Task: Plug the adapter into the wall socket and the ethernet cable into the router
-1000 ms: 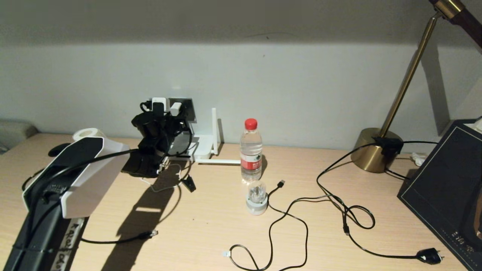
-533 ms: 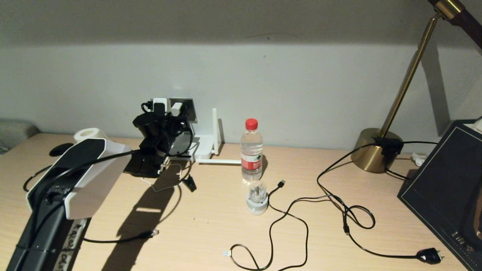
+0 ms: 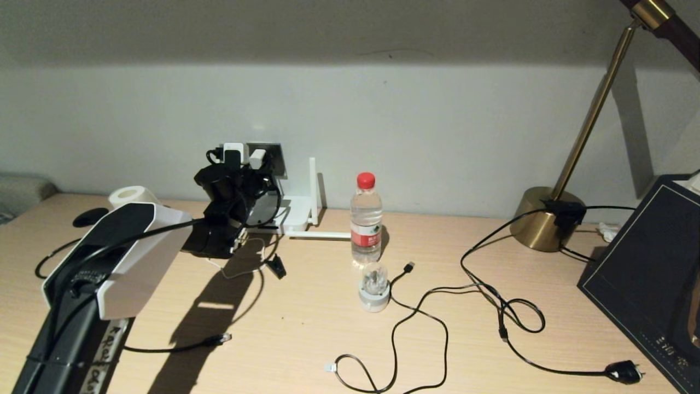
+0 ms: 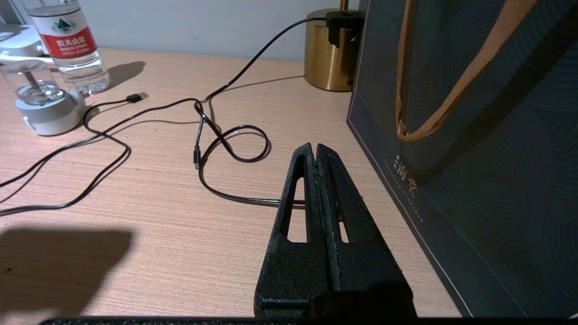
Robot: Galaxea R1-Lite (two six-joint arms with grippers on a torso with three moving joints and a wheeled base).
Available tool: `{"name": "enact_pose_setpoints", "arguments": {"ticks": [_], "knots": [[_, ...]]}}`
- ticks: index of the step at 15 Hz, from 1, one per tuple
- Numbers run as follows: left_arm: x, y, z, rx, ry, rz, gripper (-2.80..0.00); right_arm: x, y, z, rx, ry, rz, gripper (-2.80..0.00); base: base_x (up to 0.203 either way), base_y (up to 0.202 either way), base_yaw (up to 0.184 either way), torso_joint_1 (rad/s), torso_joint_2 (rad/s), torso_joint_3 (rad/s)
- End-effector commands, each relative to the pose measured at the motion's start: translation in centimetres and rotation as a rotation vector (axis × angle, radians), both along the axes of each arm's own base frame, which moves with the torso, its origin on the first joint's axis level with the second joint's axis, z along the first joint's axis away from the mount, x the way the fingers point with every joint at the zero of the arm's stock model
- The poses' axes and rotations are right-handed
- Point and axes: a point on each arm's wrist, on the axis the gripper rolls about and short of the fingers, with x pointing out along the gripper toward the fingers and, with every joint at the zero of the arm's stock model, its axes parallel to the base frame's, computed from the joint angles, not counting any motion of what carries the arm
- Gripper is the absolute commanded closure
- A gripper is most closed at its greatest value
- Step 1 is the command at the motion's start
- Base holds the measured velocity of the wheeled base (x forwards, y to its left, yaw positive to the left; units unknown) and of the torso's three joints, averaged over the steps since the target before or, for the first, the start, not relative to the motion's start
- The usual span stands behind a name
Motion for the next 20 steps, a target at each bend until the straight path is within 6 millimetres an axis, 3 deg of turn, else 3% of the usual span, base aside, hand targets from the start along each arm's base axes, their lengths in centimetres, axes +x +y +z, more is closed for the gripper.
{"name": "enact_pose_setpoints", "arguments": {"ticks": [1,16,17,20], "knots": [[0.0,-0.1,0.1,-0.001,-0.006,0.000,0.00,0.3,0.0,-1.0,0.000,0.036,0.001,0.00,0.000,0.000,0.000,0.000,0.00,0.000],[-0.4,-0.3,1.4,-0.007,-0.028,0.006,0.00,0.3,0.0,-1.0,0.000,0.036,0.001,0.00,0.000,0.000,0.000,0.000,0.00,0.000],[-0.4,-0.3,1.5,-0.007,-0.030,0.006,-2.80,0.3,0.0,-1.0,0.000,0.036,0.001,0.00,0.000,0.000,0.000,0.000,0.00,0.000],[-0.4,-0.3,1.5,-0.009,-0.038,0.006,-2.80,0.3,0.0,-1.0,0.000,0.035,0.001,0.00,0.000,0.000,0.000,0.000,0.00,0.000]]}}
